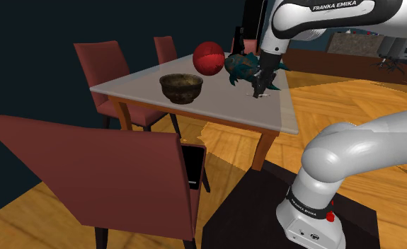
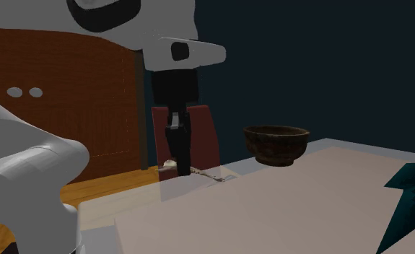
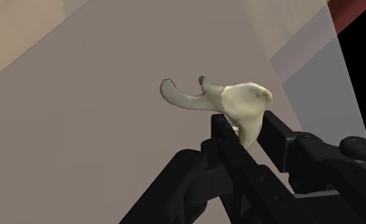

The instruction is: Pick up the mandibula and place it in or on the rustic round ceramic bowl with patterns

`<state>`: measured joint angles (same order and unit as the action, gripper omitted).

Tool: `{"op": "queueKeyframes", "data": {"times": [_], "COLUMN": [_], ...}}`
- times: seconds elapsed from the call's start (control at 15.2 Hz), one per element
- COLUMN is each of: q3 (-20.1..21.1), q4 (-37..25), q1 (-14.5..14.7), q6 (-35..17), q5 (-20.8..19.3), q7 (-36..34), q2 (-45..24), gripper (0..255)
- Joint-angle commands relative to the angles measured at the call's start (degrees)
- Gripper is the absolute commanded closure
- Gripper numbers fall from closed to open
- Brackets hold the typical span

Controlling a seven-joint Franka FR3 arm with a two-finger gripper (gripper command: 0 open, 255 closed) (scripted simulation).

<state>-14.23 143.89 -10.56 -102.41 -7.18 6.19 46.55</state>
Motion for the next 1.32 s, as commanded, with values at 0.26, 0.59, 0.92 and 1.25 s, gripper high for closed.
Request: {"op": "queueKeyframes", "data": {"times": [0.26,0.59,0.92,1.25], "q3": [0.7,1.1,1.5,1.7], "q4": [-4.8,-9.2,-13.7,-17.8], "q1": [0.3,0.6,0.9,1.1], "q6": [4.5,8.0,11.5,14.4], "q5": [0.6,1.0,1.5,1.8], "q7": [-0.2,-0.2,-0.2,-0.2], "q2": [-0.4,-1.2,-2.3,-3.5], "gripper": [255,255,255,255]}}
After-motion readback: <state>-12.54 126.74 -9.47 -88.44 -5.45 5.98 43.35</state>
